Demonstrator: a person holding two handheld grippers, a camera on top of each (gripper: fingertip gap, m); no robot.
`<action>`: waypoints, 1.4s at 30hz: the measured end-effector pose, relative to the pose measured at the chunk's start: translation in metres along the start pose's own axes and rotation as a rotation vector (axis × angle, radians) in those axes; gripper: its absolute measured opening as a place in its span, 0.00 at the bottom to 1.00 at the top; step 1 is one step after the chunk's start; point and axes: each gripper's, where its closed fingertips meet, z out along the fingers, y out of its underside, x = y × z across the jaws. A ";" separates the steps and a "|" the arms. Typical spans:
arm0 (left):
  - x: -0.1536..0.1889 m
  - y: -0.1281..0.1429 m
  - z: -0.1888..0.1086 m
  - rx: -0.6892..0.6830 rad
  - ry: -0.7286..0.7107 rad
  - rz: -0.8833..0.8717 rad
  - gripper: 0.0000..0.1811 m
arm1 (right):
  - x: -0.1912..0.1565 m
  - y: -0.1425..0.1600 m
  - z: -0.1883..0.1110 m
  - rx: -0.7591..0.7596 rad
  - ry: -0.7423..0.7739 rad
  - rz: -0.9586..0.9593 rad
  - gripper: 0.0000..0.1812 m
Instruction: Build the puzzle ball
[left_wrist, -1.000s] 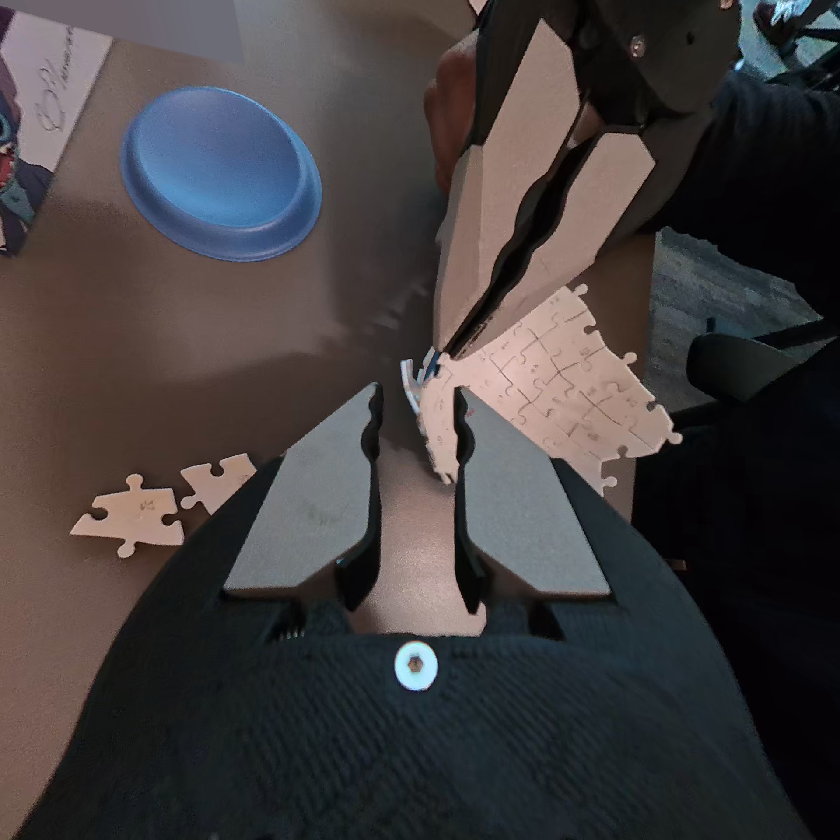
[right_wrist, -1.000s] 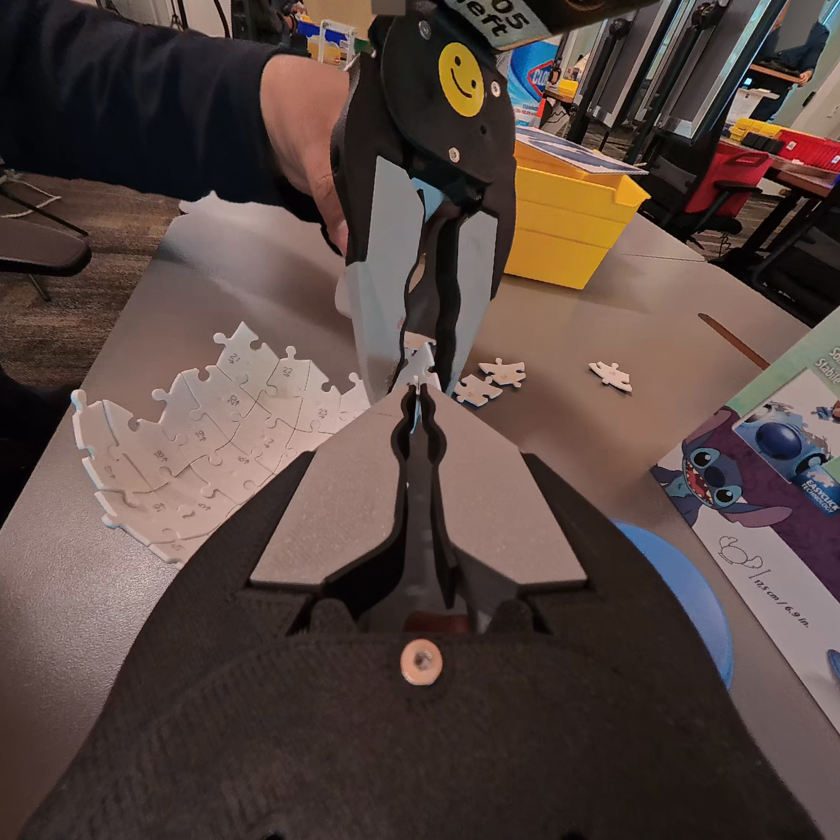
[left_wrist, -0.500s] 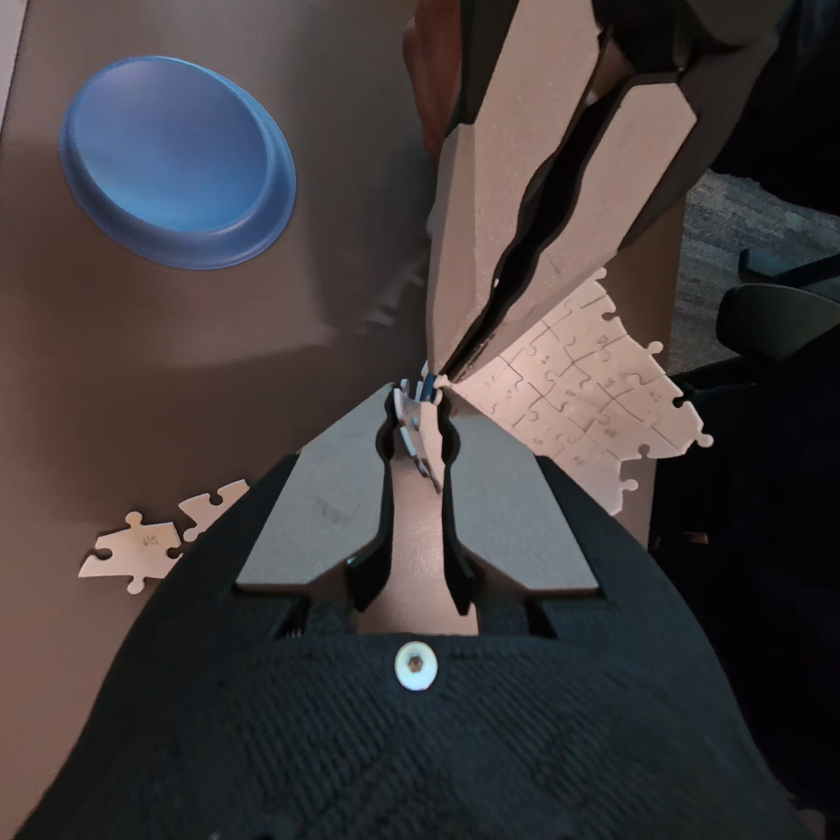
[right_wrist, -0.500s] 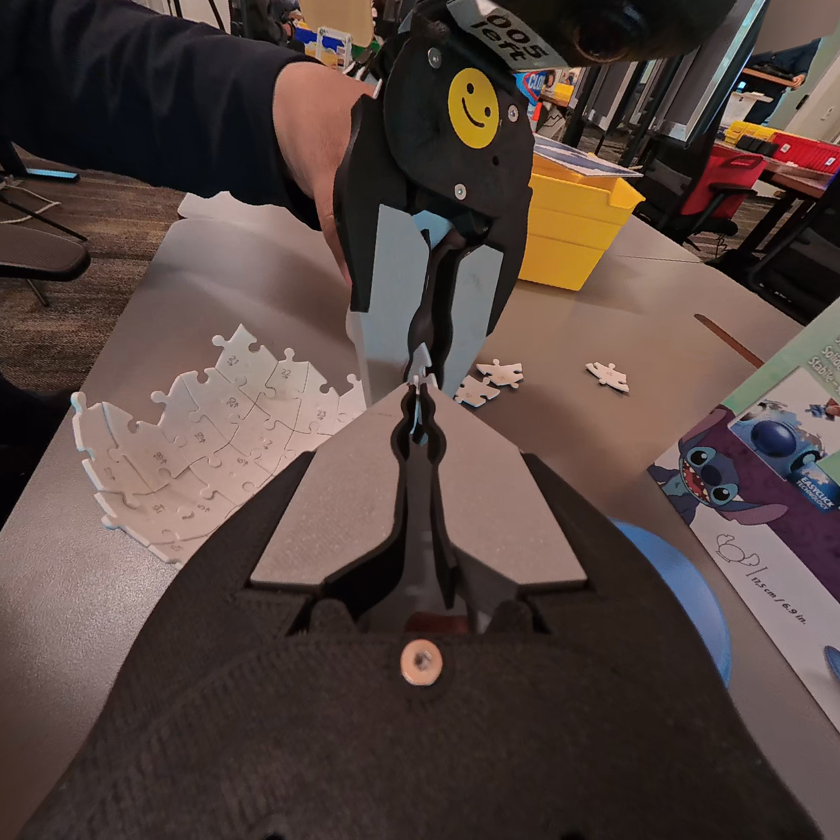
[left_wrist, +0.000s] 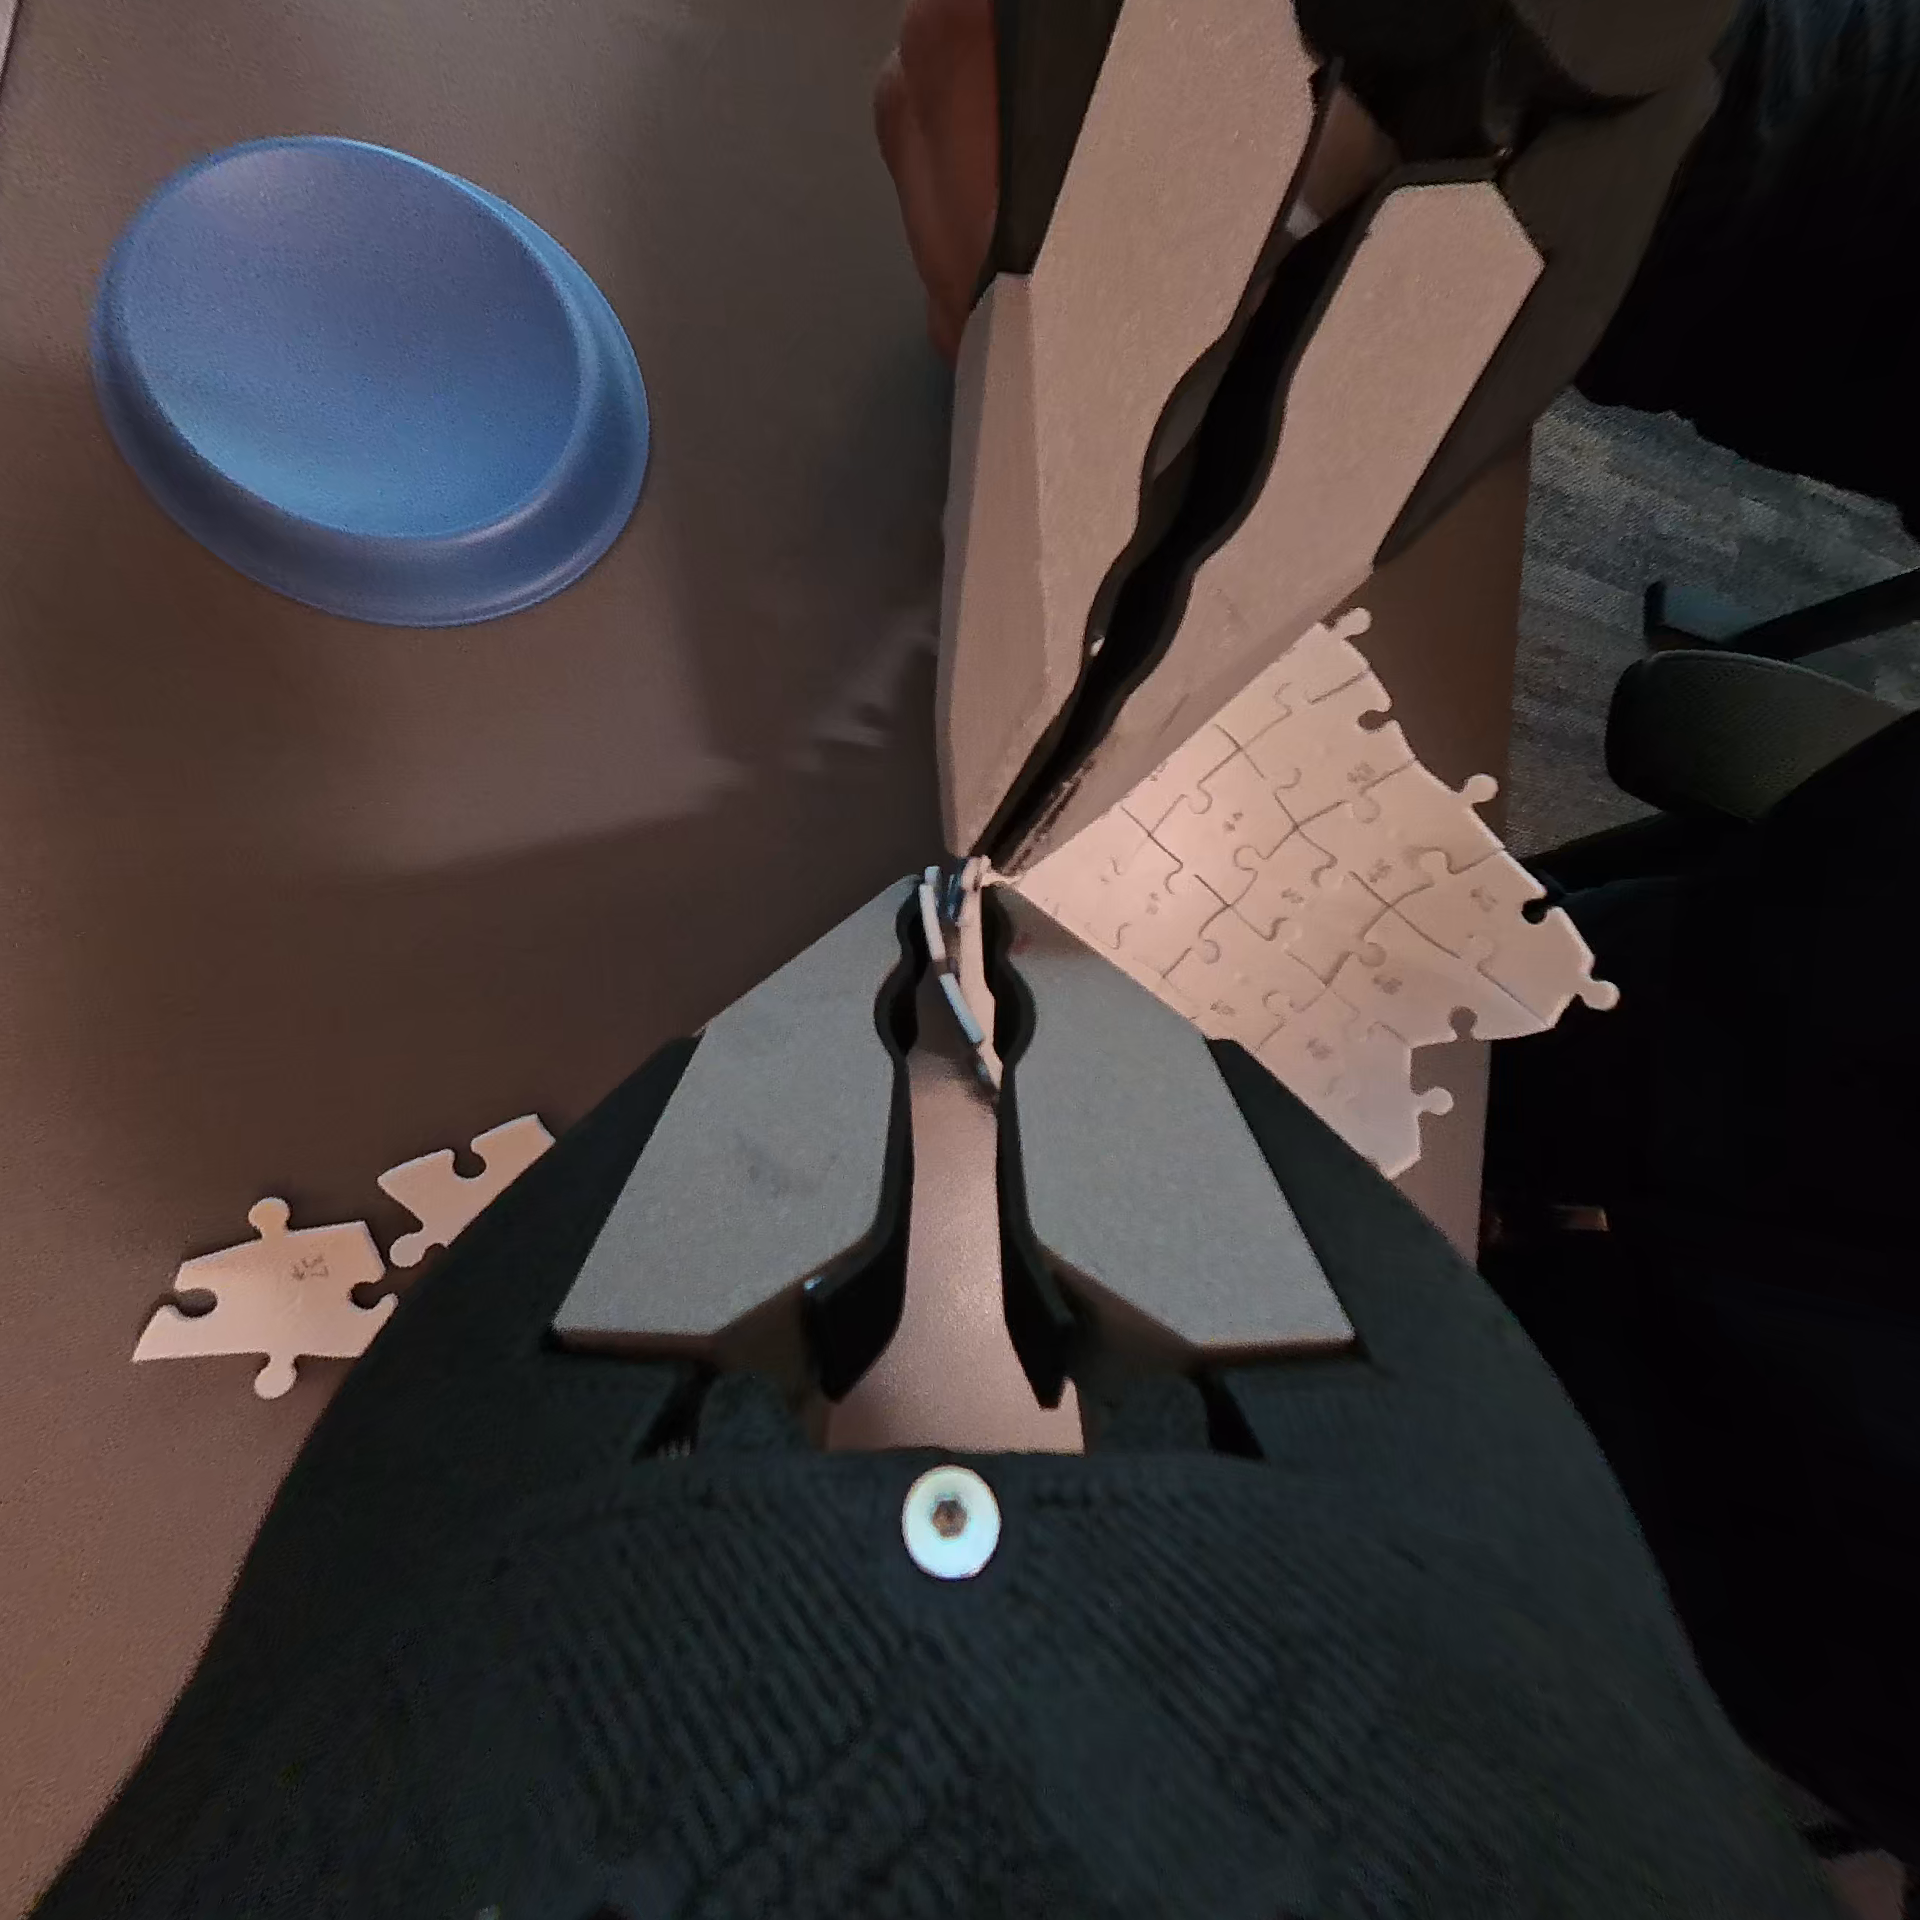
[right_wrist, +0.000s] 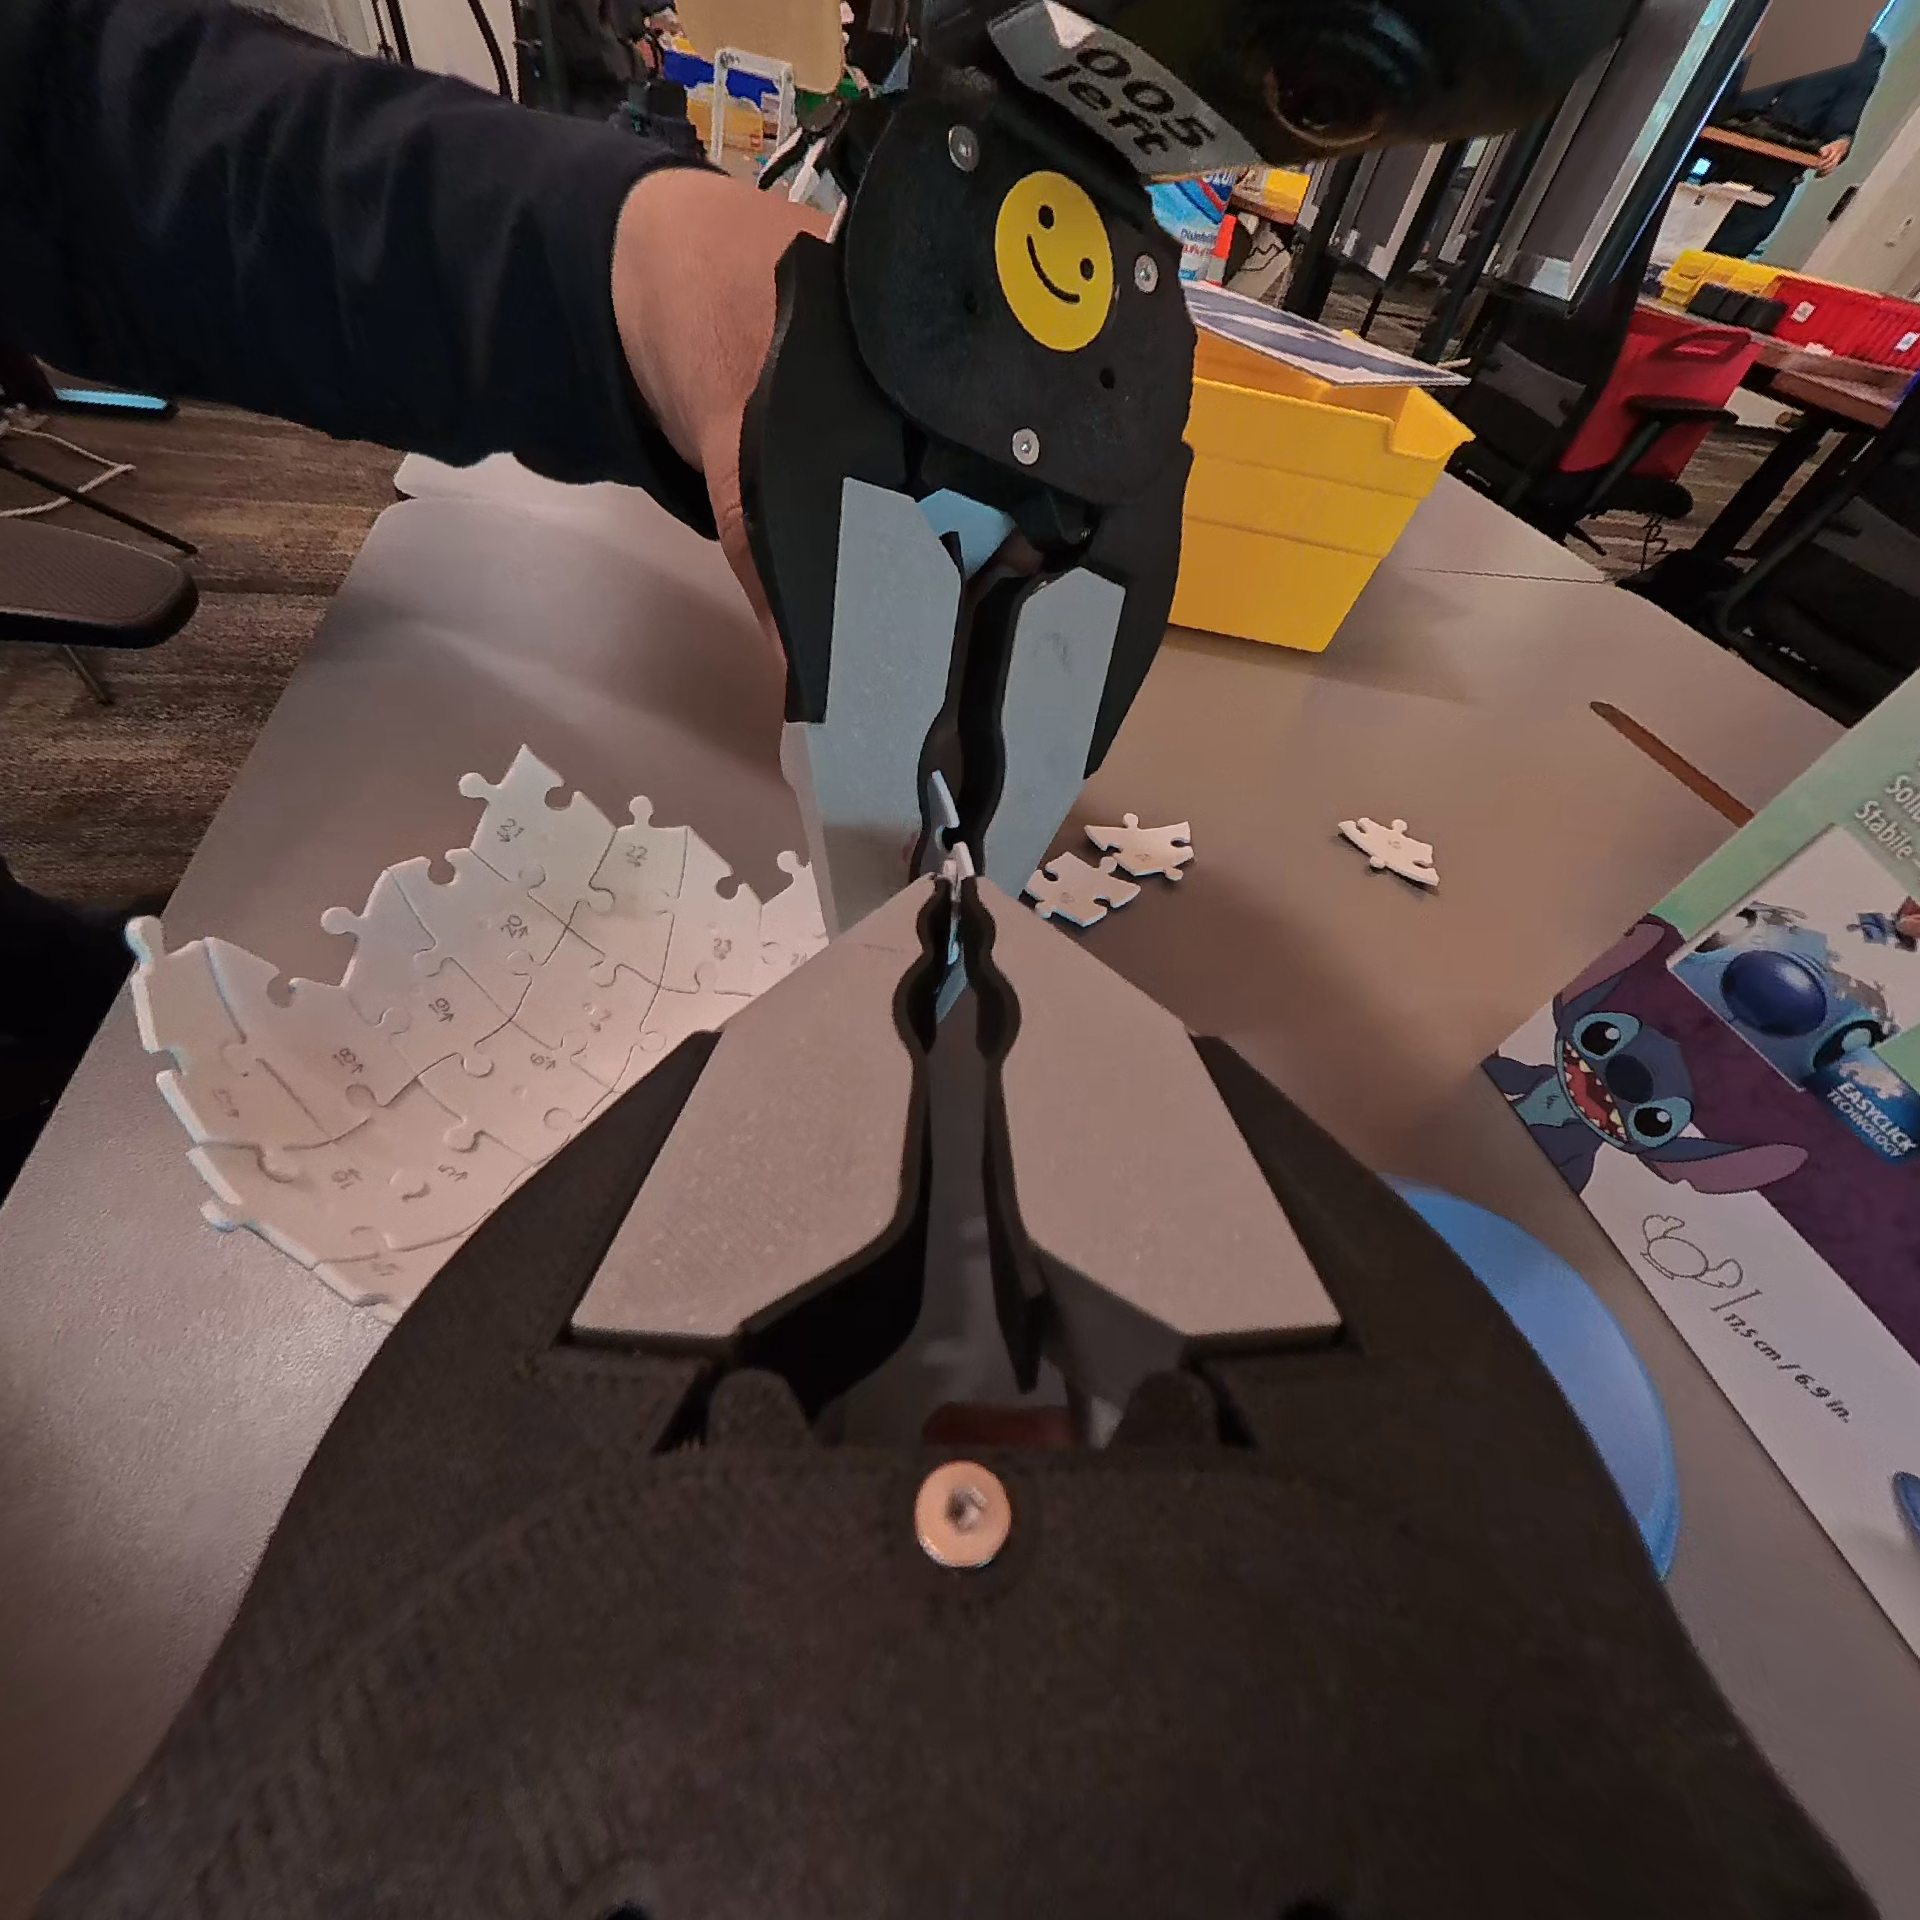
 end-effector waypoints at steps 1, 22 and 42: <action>0.000 0.000 0.000 0.003 0.005 -0.003 0.04 | 0.000 -0.001 0.000 0.004 0.004 -0.003 0.00; 0.000 0.005 -0.005 0.097 0.037 -0.014 0.05 | 0.000 -0.006 0.007 0.027 0.030 -0.052 0.00; 0.000 0.006 -0.007 0.098 0.029 -0.015 0.01 | 0.002 0.004 -0.001 -0.028 -0.045 0.085 0.01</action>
